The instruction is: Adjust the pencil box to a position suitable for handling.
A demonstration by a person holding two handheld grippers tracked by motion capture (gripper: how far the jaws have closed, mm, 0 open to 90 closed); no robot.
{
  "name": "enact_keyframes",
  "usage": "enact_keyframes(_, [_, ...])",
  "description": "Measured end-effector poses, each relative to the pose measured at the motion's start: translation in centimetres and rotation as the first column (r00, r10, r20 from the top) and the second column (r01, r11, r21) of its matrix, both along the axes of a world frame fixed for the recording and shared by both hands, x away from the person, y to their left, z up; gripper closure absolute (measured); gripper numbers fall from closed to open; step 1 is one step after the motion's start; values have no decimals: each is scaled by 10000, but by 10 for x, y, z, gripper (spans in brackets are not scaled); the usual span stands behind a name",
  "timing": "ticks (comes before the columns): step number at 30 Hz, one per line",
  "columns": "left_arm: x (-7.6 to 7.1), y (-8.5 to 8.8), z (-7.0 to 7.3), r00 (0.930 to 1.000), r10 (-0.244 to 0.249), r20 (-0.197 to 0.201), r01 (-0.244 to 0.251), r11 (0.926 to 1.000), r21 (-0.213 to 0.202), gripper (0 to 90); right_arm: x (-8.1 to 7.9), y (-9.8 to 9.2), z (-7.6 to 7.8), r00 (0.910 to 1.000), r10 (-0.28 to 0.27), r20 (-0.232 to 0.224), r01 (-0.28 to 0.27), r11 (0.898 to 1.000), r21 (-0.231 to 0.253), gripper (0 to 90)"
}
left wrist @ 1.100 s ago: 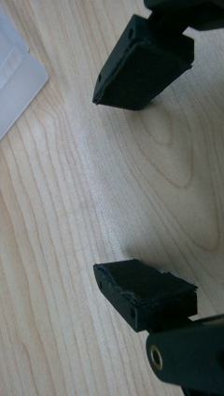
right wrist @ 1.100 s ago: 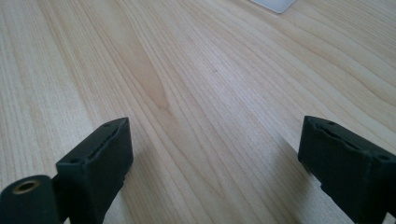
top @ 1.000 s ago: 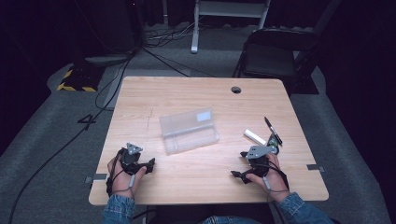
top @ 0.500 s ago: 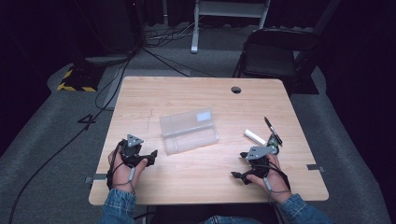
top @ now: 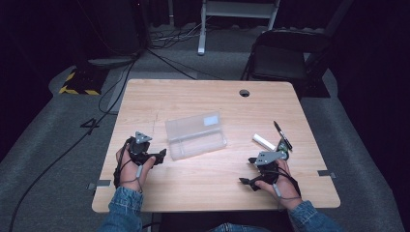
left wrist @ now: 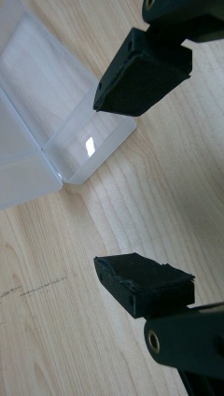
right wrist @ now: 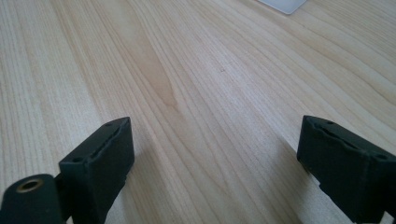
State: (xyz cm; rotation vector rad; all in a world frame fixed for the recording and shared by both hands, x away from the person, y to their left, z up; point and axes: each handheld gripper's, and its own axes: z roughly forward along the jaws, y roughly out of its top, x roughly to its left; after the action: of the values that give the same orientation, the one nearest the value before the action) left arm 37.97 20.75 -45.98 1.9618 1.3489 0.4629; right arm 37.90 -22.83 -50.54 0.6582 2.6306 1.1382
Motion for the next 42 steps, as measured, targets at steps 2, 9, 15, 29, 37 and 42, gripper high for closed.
enact_keyframes(2, [4,-1,0,10000,24,-38,-24,10000,84,217,0,0,0,10000,33,-26,-33,10000,3,112])
enact_keyframes(9, [19,-5,0,9998,-19,195,21,10000,-81,202,1,0,0,10000,43,-19,-43,10000,1,112])
enact_keyframes(15, [33,-10,-8,9998,-93,171,94,9999,-94,192,1,0,0,10000,46,-14,-46,10000,7,112])
enact_keyframes(29, [45,-27,-29,9991,-400,-139,408,9975,570,230,1,0,0,10000,60,-25,-60,10000,12,112])
enact_keyframes(37, [45,-36,-35,9930,-1003,-620,1065,9887,1051,263,1,0,0,10000,69,-20,-69,10000,6,112])
enact_keyframes(42, [45,-37,-36,9902,-1218,-689,1276,9880,869,263,1,0,0,10000,70,-19,-70,10000,6,112])
